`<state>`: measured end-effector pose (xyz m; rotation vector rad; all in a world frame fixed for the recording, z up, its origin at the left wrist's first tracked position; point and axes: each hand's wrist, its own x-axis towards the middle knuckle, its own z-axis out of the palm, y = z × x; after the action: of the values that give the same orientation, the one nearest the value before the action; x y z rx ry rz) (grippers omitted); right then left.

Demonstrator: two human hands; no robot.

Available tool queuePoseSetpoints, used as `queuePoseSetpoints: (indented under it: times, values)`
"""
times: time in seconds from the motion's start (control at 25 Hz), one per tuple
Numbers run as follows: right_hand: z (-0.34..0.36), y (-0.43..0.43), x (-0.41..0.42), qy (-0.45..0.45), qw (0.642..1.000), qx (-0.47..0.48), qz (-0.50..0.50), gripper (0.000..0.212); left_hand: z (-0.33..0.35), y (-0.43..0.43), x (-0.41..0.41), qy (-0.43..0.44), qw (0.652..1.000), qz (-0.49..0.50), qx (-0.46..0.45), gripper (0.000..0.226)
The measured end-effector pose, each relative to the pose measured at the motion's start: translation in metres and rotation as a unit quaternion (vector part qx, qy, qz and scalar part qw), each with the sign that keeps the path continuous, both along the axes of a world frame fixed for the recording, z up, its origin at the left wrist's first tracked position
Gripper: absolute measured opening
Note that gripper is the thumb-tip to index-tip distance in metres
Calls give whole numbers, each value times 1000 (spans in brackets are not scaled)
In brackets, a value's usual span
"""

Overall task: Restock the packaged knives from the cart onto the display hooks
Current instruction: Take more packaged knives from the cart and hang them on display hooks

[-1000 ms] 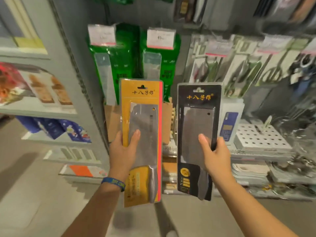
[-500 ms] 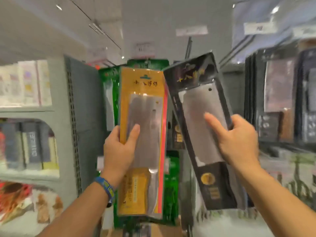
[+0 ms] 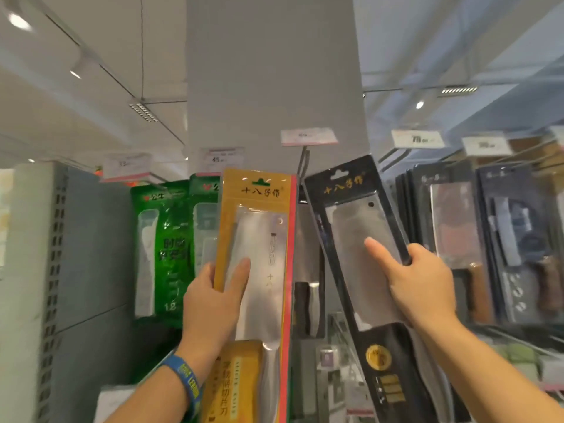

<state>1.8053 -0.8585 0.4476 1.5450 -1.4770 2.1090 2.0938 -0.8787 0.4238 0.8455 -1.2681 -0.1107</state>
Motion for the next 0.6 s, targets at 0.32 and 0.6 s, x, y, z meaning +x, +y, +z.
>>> queuePoseSetpoints:
  times: [0.32,0.6]
  values:
    - [73,6,-24,64,995,-56,-48,68,36,-15,-16,-50,998,-3,-24,41]
    - [111,18,-42,88,985,-88,-119,62,55,-16,-16,-58,997,3,-49,44]
